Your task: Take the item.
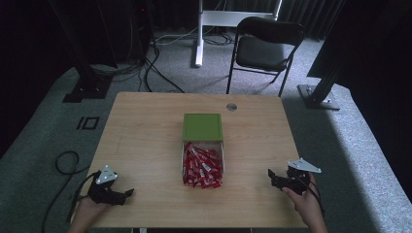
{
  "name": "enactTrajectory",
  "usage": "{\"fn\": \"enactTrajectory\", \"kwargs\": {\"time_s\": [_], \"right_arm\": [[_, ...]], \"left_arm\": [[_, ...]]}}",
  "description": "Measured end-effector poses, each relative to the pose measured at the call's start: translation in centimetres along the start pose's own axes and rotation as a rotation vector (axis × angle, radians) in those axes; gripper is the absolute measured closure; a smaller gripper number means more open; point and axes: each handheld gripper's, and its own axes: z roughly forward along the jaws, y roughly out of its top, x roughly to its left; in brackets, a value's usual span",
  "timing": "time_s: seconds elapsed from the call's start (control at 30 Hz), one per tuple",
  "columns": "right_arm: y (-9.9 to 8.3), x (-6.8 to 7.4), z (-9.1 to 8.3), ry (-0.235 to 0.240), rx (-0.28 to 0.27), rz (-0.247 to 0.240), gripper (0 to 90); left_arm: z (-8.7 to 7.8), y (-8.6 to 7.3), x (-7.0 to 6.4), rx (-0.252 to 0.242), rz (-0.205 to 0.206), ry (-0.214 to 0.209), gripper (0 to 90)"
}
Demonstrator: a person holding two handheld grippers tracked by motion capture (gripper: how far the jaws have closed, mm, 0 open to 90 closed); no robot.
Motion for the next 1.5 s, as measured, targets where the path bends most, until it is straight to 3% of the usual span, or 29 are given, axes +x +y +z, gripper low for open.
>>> {"fn": "enactTrajectory", "kwargs": {"time_s": [0.57,0.93,1.5], "right_arm": [[2.6,2.0,-0.4,0.064,-0.055,-0.031,14.2],[4.7,4.9,-0.3,0.152,-0.096,-0.066,14.2],[7.5,9.1,0.7,0.243,-0.123,-0.131,14.2]], "left_arm": [[0.0,0.0,0.0,0.000,0.000,0.000,0.7],[0.0,0.0,0.0,0.000,-0.001,0.000,0.8],[0.0,0.0,0.0,0.001,0.000,0.000,0.8]]}}
